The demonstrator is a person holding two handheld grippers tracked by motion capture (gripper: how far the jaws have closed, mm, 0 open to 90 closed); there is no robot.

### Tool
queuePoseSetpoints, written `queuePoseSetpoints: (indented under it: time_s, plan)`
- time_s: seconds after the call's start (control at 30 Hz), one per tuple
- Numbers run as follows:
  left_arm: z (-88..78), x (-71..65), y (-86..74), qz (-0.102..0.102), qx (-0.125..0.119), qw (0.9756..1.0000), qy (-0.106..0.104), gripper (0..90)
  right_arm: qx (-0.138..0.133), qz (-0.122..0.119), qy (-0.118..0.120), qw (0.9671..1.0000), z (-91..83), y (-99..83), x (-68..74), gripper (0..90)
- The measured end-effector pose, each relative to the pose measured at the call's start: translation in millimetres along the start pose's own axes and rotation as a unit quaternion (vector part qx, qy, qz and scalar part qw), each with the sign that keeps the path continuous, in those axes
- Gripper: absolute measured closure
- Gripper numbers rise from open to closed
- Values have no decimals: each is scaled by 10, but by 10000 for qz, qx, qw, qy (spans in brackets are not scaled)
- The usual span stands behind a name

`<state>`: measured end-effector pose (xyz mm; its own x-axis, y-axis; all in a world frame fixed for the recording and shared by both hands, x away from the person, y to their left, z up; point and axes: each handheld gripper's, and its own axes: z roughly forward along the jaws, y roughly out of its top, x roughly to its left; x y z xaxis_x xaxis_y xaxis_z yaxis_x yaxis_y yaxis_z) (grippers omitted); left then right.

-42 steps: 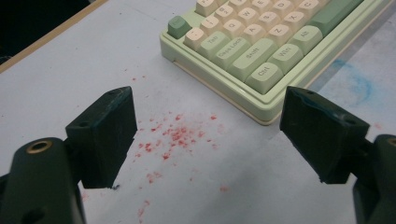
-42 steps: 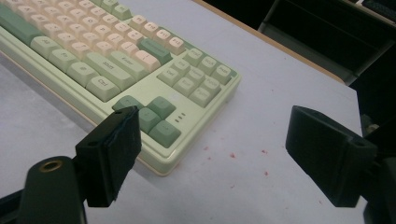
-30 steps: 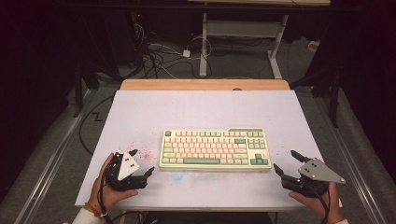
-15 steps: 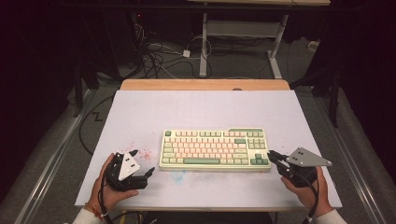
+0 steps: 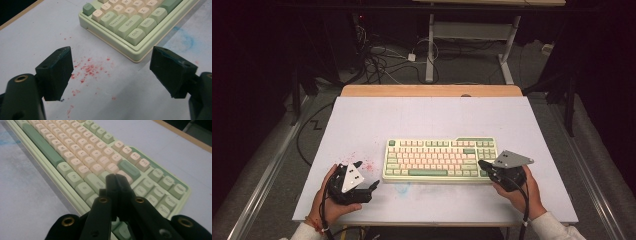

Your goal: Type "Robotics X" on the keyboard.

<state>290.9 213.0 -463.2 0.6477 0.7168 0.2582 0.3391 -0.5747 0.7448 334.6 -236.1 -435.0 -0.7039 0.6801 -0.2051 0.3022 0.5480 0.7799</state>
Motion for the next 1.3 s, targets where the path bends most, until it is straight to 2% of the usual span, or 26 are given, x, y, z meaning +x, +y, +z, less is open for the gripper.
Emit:
queuePoseSetpoints:
  time_s: [0.07,0.23,0.57,0.67,0.7,0.73,0.77,0.8,0.87,0.93,1.0,1.13,1.3]
  plan:
    - [4,3,-5,4,36,10000,0,183,108,-8,72,9999,113,33,24,900]
    - [9,1,-17,9,73,10000,-32,184,300,-99,126,9994,266,53,59,900]
    - [5,9,-8,-12,-8,10000,-44,203,470,-119,129,9987,370,44,77,900]
    - [9,13,16,-104,-3,9999,-72,351,485,-115,144,9987,386,33,77,900]
    - [10,21,27,-113,23,9999,-102,445,494,-112,151,9986,382,32,75,900]
    - [15,26,37,-131,38,9998,-164,512,492,-108,151,9986,381,30,75,900]
    - [33,35,61,-196,133,9991,-346,568,491,-112,145,9986,381,30,77,900]
    - [46,45,77,-245,158,9986,-431,638,491,-116,138,9986,381,30,79,900]
    - [67,39,113,-94,203,9983,-542,770,480,-118,124,9987,382,26,85,900]
    - [101,13,162,188,315,9978,-552,844,477,-136,113,9987,381,25,88,900]
    - [141,2,209,164,412,9966,-700,870,456,-160,112,9988,382,20,92,900]
    - [209,22,308,148,527,9955,-774,872,455,-164,104,9988,383,20,96,900]
    - [263,10,419,190,528,9948,-852,872,437,-154,94,9989,381,13,98,900]
